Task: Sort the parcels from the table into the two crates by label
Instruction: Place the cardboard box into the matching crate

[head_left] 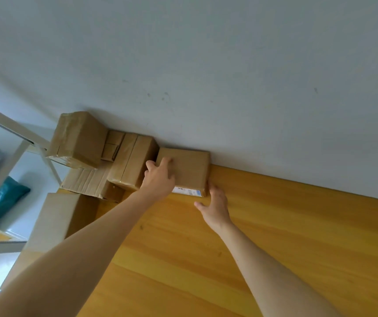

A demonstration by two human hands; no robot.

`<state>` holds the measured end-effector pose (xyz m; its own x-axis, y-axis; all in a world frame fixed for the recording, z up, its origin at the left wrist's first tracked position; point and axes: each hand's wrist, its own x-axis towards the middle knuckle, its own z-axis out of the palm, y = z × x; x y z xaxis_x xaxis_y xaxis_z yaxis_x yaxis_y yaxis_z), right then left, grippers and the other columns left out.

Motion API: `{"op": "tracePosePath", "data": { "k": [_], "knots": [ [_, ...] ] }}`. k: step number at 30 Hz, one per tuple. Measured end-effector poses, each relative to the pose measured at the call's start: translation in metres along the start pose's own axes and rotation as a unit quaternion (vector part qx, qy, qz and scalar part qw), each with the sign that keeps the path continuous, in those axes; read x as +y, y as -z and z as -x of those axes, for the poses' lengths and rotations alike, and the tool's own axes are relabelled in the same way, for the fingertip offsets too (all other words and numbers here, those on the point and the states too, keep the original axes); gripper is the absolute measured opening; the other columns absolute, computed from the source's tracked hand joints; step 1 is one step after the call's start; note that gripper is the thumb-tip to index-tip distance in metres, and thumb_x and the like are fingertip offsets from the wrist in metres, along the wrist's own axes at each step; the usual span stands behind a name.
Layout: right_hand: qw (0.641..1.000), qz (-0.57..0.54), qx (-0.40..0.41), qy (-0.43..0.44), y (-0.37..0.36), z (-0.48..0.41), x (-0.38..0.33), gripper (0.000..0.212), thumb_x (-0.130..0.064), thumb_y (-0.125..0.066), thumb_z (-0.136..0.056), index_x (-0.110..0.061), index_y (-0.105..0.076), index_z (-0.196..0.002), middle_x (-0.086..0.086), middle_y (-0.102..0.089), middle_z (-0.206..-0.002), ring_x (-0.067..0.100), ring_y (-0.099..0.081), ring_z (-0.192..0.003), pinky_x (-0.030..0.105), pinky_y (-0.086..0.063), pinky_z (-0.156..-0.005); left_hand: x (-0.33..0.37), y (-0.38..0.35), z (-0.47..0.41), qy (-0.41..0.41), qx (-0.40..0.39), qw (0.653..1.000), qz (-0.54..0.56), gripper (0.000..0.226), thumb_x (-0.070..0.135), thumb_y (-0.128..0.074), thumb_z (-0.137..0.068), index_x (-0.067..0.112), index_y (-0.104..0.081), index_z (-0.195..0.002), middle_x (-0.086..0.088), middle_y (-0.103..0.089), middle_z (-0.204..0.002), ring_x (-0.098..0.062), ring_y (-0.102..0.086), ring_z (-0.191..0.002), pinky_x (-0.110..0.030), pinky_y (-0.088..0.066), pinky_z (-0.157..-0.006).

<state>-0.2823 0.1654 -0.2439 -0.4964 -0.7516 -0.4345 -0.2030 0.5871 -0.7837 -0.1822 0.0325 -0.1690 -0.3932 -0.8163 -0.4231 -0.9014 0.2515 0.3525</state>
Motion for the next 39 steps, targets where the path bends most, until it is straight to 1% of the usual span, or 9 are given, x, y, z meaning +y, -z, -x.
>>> {"op": "tracePosePath", "data": {
  "k": [8,12,15,17,20,23,27,32,39],
  "knots": [
    [0.983,-0.18,-0.016,0.016,0.023,0.024,-0.011,0.088,-0.024,-0.07,-0.088,-0.035,-0.011,-0.153,-0.008,-0.039,-0.149,0.013,-0.037,-0.137,0.035,-0.034,-0.112,0.006,0.007,0.023,0.004,-0.019,0.996,0.089,0.048,0.029,-0.042,-0.099,0.036,-0.026,-0.144,-0.008,-0.026,-0.128,-0.028,-0.058,-0.084,-0.038,-0.053,-0.085],
    [0.978,-0.206,0.005,0.04,0.038,0.043,-0.023,0.082,-0.023,-0.071,-0.087,-0.03,-0.02,-0.151,-0.006,-0.048,-0.142,0.003,-0.05,-0.119,0.019,-0.046,-0.096,0.008,0.015,0.047,-0.022,-0.053,0.991,0.121,0.049,0.042,-0.042,-0.099,0.03,-0.032,-0.146,-0.011,-0.024,-0.146,-0.025,-0.049,-0.106,-0.034,-0.042,-0.096],
    [0.971,-0.232,0.034,0.052,0.043,0.06,-0.037,0.077,-0.017,-0.071,-0.087,-0.027,-0.027,-0.149,-0.005,-0.054,-0.134,-0.005,-0.056,-0.104,0.008,-0.049,-0.072,0.008,0.021,0.066,-0.075,-0.067,0.981,0.166,0.052,0.047,-0.045,-0.098,0.021,-0.039,-0.143,0.001,-0.048,-0.132,-0.02,-0.049,-0.118,-0.036,-0.042,-0.098],
    [0.964,-0.252,0.055,0.059,0.042,0.072,-0.045,0.075,-0.014,-0.071,-0.086,-0.028,-0.029,-0.147,-0.004,-0.057,-0.129,0.002,-0.059,-0.107,0.013,-0.052,-0.072,0.005,0.026,0.078,-0.095,-0.072,0.975,0.189,0.061,0.053,-0.048,-0.093,0.019,-0.04,-0.142,0.009,-0.059,-0.116,-0.013,-0.058,-0.103,-0.032,-0.048,-0.09],
    [0.951,-0.29,0.091,0.064,0.037,0.095,-0.059,0.077,-0.013,-0.071,-0.086,-0.032,-0.027,-0.147,-0.002,-0.059,-0.127,0.01,-0.06,-0.11,0.026,-0.057,-0.08,-0.005,0.035,0.092,-0.118,-0.091,0.968,0.203,0.08,0.062,-0.056,-0.084,0.023,-0.03,-0.149,0.004,-0.052,-0.138,-0.017,-0.058,-0.115,-0.029,-0.05,-0.088],
    [0.932,-0.334,0.121,0.076,0.029,0.121,-0.076,0.095,-0.01,-0.069,-0.086,-0.043,-0.008,-0.15,0.0,-0.057,-0.13,0.013,-0.061,-0.111,0.039,-0.058,-0.085,-0.018,0.045,0.109,-0.16,-0.105,0.96,0.202,0.082,0.048,-0.066,-0.084,0.025,-0.024,-0.151,0.003,-0.052,-0.138,-0.012,-0.062,-0.103,-0.018,-0.052,-0.072],
    [0.918,-0.353,0.162,0.08,0.012,0.157,-0.097,0.105,-0.011,-0.07,-0.087,-0.042,0.008,-0.15,-0.002,-0.058,-0.127,0.011,-0.06,-0.113,0.03,-0.057,-0.08,-0.038,0.057,0.134,-0.205,-0.091,0.949,0.221,0.079,0.034,-0.068,-0.086,0.023,-0.024,-0.151,0.0,-0.051,-0.14,-0.006,-0.061,-0.092,-0.014,-0.051,-0.058],
    [0.923,-0.324,0.186,0.087,-0.019,0.197,-0.116,0.06,-0.011,-0.075,-0.082,-0.025,-0.044,-0.132,-0.004,-0.062,-0.125,0.01,-0.061,-0.111,0.023,-0.056,-0.075,-0.07,0.082,0.167,-0.24,-0.089,0.931,0.262,0.073,0.033,-0.065,-0.088,0.023,-0.028,-0.15,0.0,-0.054,-0.136,-0.018,-0.064,-0.106,-0.036,-0.058,-0.083],
    [0.914,-0.331,0.186,0.141,-0.054,0.253,-0.139,0.073,-0.001,-0.072,-0.082,-0.033,-0.038,-0.139,-0.005,-0.056,-0.131,0.011,-0.058,-0.114,0.038,-0.058,-0.086,-0.11,0.113,0.216,-0.277,-0.107,0.898,0.324,0.063,0.027,-0.062,-0.091,0.025,-0.032,-0.146,0.0,-0.058,-0.128,-0.014,-0.063,-0.1,-0.02,-0.056,-0.064]
  ]
}}
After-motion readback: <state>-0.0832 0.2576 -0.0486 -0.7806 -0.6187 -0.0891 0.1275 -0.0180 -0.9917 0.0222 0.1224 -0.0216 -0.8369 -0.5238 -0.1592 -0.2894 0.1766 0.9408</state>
